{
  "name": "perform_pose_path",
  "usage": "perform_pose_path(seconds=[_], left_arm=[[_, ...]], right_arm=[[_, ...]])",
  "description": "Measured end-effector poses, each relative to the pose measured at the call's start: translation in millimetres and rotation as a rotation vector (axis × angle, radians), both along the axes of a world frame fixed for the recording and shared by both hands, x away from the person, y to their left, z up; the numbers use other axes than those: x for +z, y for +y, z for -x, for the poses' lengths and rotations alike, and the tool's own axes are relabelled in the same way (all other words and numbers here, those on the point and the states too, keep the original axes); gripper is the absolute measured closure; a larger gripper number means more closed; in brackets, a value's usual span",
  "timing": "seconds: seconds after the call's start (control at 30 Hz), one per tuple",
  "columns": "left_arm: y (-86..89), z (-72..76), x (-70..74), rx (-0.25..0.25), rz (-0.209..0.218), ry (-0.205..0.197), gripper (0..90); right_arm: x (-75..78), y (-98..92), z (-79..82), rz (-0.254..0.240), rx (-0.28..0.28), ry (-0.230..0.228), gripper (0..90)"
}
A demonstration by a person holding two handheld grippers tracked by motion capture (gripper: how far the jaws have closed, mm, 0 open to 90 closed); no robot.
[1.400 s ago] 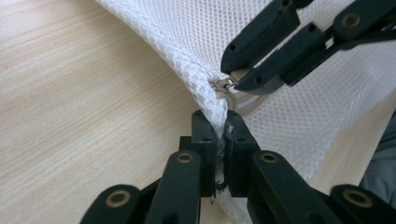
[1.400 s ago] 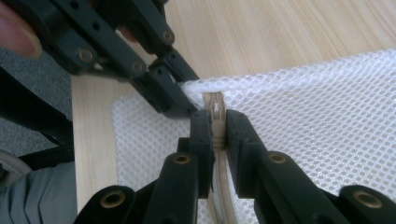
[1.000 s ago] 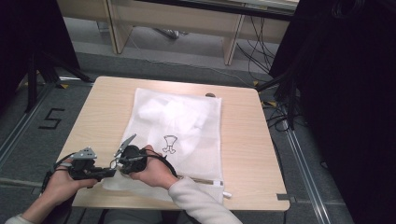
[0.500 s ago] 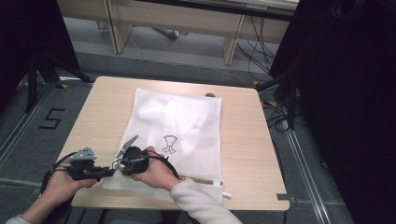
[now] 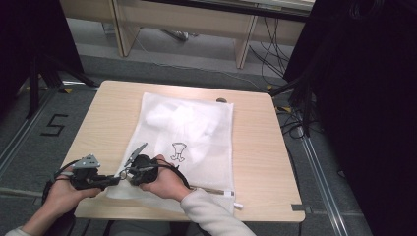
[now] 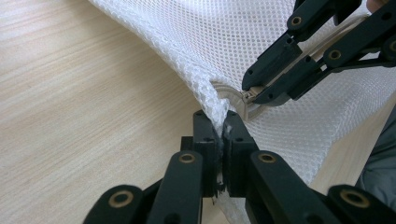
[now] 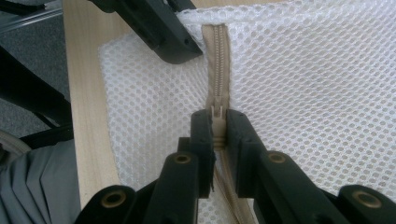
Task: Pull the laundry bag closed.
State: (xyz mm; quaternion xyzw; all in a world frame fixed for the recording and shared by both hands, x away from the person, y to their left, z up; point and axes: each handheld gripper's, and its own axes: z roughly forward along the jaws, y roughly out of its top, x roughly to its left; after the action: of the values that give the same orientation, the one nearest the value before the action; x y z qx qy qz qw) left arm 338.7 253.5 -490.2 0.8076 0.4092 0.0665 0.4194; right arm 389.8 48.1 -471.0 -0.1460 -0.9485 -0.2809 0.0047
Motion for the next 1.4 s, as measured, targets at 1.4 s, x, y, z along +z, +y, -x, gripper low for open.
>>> perform_pose_path(seconds=[1.4], left_arm=[[3.8, -0.6, 0.6, 0.020, -0.002, 0.000, 85.3]], right_arm=[[0.3, -10.9, 1.8, 0.032, -0.024, 0.021, 82.3]])
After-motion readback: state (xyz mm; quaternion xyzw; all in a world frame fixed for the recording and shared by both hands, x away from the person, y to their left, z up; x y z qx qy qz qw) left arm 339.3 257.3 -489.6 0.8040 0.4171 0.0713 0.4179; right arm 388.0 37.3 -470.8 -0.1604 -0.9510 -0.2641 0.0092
